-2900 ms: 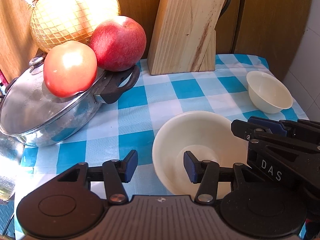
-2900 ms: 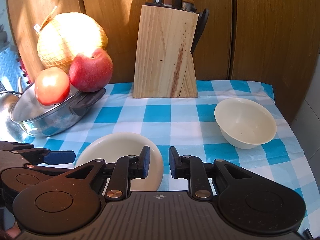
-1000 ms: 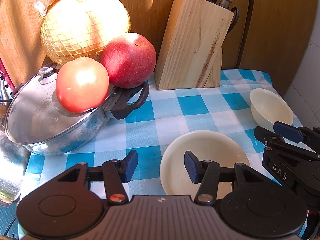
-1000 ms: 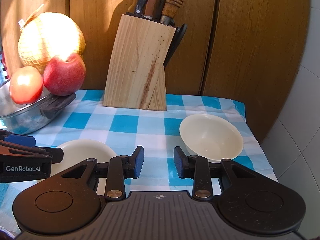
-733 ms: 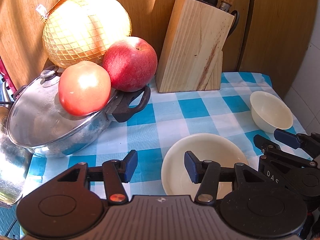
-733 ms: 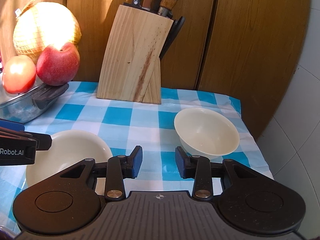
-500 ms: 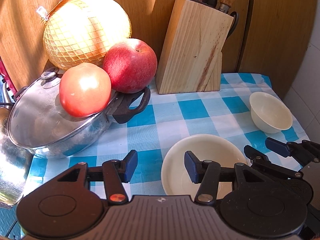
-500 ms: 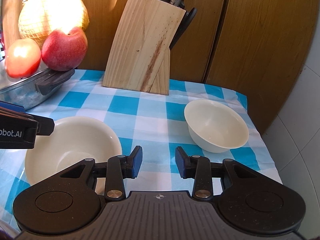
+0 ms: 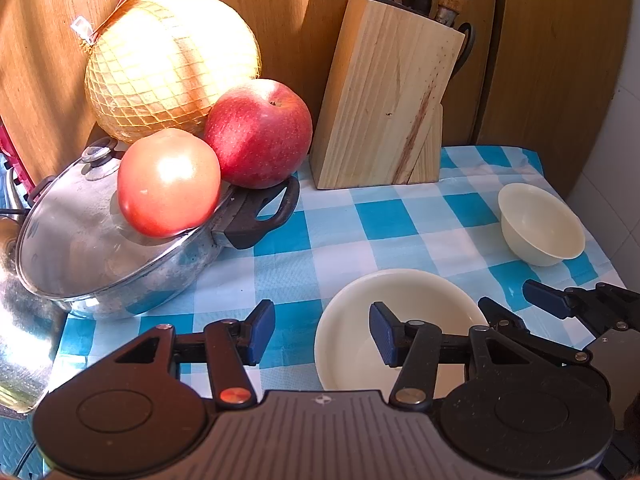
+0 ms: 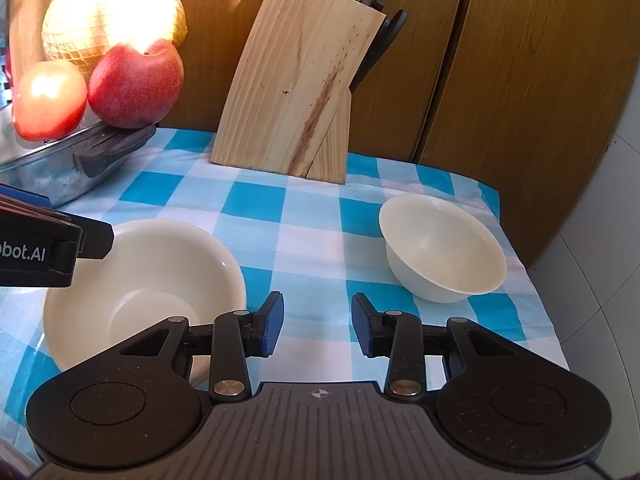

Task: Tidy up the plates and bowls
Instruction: 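Move the right gripper to the remaining cream bowl on the cloth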

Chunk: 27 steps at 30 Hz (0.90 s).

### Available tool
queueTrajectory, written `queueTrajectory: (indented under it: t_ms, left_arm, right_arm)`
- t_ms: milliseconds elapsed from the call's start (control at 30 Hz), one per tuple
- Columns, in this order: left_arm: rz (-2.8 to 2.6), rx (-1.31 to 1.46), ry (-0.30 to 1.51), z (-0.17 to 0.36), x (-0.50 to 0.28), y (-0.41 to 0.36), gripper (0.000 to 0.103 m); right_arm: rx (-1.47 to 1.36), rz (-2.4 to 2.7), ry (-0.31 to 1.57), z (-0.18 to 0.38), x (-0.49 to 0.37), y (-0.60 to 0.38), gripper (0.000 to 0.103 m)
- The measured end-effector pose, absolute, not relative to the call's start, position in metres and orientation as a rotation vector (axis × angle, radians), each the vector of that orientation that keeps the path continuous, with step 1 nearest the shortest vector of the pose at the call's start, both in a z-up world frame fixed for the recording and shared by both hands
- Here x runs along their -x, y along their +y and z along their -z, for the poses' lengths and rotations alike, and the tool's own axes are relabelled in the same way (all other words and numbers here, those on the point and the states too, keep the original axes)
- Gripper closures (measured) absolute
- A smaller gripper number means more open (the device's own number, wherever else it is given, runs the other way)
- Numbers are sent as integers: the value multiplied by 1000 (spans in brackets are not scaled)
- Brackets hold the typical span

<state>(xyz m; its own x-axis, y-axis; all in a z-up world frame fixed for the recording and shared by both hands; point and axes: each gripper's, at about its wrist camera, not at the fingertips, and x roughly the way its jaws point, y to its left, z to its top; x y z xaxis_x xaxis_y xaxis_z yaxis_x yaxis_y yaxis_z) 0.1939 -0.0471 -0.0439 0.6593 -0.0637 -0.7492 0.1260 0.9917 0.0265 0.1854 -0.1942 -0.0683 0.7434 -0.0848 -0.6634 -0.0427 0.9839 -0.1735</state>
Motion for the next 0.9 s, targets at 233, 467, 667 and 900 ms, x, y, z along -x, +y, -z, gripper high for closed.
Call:
queueTrajectory:
  t_ms: [233, 467, 667, 900]
  left_arm:
    - [114, -81, 838, 43, -193, -50, 57]
    - [130, -87, 830, 42, -194, -61, 52]
    - [157, -94, 821, 40, -198, -75, 50]
    - [191, -46, 867, 44, -217, -98, 49]
  right_arm:
    - [146, 41, 709, 58, -183, -207, 54]
    - [118, 61, 697, 54, -182, -219, 52]
    - [63, 102, 670, 42, -182, -244, 46]
    - [-41, 182, 648, 30, -187, -287, 43]
